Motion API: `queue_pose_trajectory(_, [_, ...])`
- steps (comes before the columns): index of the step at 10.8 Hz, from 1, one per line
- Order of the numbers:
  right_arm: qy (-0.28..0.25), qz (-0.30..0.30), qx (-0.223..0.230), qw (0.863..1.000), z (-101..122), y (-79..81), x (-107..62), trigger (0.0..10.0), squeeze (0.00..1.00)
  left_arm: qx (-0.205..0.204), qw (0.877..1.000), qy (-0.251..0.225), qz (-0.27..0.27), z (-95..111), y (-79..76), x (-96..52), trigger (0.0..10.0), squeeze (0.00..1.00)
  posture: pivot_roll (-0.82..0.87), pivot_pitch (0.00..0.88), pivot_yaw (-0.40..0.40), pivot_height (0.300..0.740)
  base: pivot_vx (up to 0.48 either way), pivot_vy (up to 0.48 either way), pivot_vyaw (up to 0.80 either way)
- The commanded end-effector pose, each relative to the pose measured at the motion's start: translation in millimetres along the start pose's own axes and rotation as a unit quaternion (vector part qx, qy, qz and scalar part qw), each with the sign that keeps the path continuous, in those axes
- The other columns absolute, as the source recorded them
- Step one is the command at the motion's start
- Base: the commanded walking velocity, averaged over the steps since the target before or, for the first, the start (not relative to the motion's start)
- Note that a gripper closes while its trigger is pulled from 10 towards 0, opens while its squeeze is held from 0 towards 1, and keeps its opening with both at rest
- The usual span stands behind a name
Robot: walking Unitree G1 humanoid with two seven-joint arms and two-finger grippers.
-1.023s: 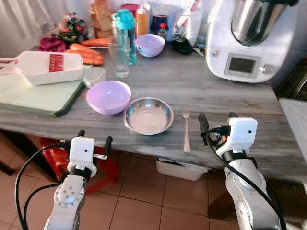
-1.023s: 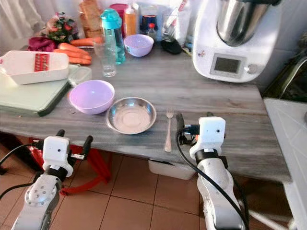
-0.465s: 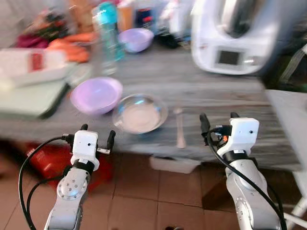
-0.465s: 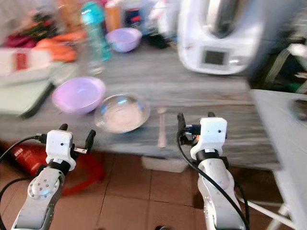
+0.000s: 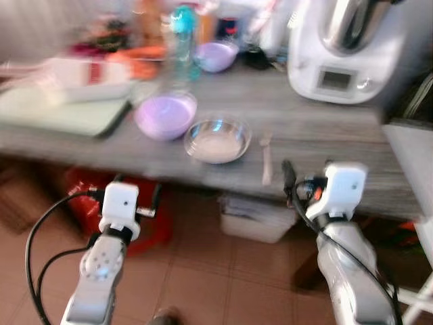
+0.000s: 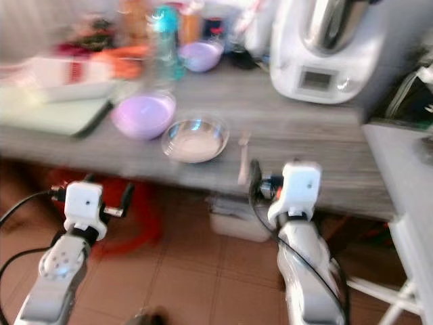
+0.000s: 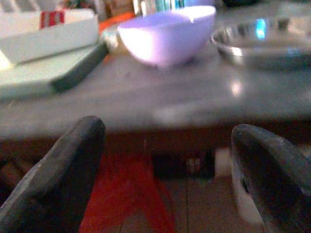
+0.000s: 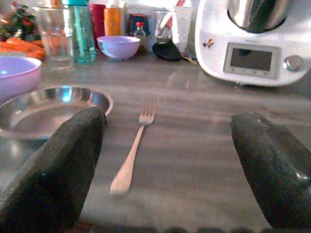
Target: Setting the table
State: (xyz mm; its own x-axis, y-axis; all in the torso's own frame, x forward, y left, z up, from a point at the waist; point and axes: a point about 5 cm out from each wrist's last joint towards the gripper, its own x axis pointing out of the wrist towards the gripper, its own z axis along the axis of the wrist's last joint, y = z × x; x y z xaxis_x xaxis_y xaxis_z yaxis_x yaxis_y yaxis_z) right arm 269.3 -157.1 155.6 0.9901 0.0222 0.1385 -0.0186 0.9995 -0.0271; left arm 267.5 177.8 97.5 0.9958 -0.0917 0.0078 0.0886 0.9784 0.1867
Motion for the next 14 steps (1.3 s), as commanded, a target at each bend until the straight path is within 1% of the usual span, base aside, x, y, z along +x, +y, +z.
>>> queue_pose_trajectory(1, [-0.004, -0.018, -0.011, 1.000, 1.5, -6.5, -1.2, 10.0, 0.00, 0.009, 1.000, 0.004, 0.001, -0.5, 0.6, 1.5, 10.0, 0.00, 0.08, 0.065, -0.013, 0.740, -0.364, 0.000, 0.00])
queue_pose_trajectory(2, [-0.002, -0.027, -0.010, 1.000, 1.6, -8.0, 0.3, 10.0, 0.00, 0.010, 1.000, 0.004, -0.001, -0.3, -0.2, 2.3, 10.0, 0.00, 0.08, 0.065, -0.013, 0.740, -0.375, 0.000, 0.00])
queue_pose_trajectory(3, [0.007, -0.047, -0.051, 0.998, -1.3, -10.3, 2.0, 10.0, 0.00, 0.011, 1.000, 0.003, -0.004, 0.2, -1.0, 3.0, 10.0, 0.00, 0.08, 0.065, -0.011, 0.740, -0.379, 0.000, 0.00])
queue_pose_trajectory(4, [-0.003, -0.016, -0.006, 1.000, -1.5, -5.6, 0.0, 10.0, 0.00, 0.013, 1.000, 0.002, -0.006, 0.4, -1.1, 3.3, 10.0, 0.00, 0.08, 0.065, -0.011, 0.740, -0.386, 0.000, 0.00])
queue_pose_trajectory(5, [-0.017, -0.032, -0.029, 0.999, -0.7, -7.6, 0.2, 10.0, 0.00, 0.013, 1.000, 0.002, -0.006, 0.4, -0.8, 3.5, 10.0, 0.00, 0.08, 0.068, -0.011, 0.740, -0.390, 0.000, 0.00])
queue_pose_trajectory(6, [-0.036, -0.023, -0.023, 0.999, 2.4, -5.0, -2.3, 10.0, 0.00, 0.014, 1.000, 0.003, -0.007, -0.7, -0.9, 3.1, 10.0, 0.00, 0.07, 0.070, -0.012, 0.740, -0.390, 0.000, 0.00])
queue_pose_trajectory(7, [-0.028, -0.014, 0.000, 0.999, 0.2, -5.4, -8.7, 10.0, 0.00, 0.012, 1.000, 0.005, -0.005, -2.8, -1.3, 0.4, 10.0, 0.00, 0.08, 0.072, -0.017, 0.740, -0.375, 0.000, 0.00])
queue_pose_trajectory(8, [-0.026, -0.023, 0.001, 0.999, -3.3, -7.5, -14.0, 10.0, 0.00, 0.008, 1.000, 0.005, -0.003, -3.6, -1.3, -1.3, 10.0, 0.00, 0.08, 0.072, -0.019, 0.740, 0.000, 0.000, 0.00])
queue_pose_trajectory(9, [-0.021, -0.019, -0.007, 1.000, -8.9, -6.2, -20.1, 10.0, 0.00, 0.017, 1.000, 0.008, 0.005, -5.2, 1.3, -1.7, 10.0, 0.00, 0.08, 0.072, -0.021, 0.740, 0.000, 0.000, 0.00])
queue_pose_trajectory(10, [-0.022, -0.013, -0.007, 1.000, -8.1, -5.6, -23.0, 10.0, 0.00, 0.010, 1.000, -0.008, 0.005, -1.2, 2.1, -0.3, 10.0, 0.00, 0.08, 0.072, -0.022, 0.740, 0.000, 0.000, 0.00])
queue_pose_trajectory(12, [-0.021, -0.017, -0.004, 1.000, -7.7, -7.2, -22.1, 10.0, 0.00, 0.006, 1.000, -0.010, -0.004, 0.4, -0.7, 0.6, 10.0, 0.00, 0.08, 0.072, -0.022, 0.740, 0.000, 0.000, 0.00])
queue_pose_trajectory(13, [-0.022, -0.016, -0.005, 1.000, -7.2, -7.2, -20.3, 10.0, 0.00, -0.001, 1.000, -0.015, -0.019, 2.6, -7.9, 2.1, 10.0, 0.00, 0.08, 0.074, -0.023, 0.740, 0.000, 0.000, 0.00])
queue_pose_trajectory(14, [-0.022, -0.016, -0.004, 1.000, -6.9, -7.0, -19.8, 10.0, 0.00, -0.005, 0.999, -0.017, -0.026, 3.8, -11.5, 2.6, 10.0, 0.00, 0.08, 0.076, -0.022, 0.740, 0.000, 0.000, 0.00])
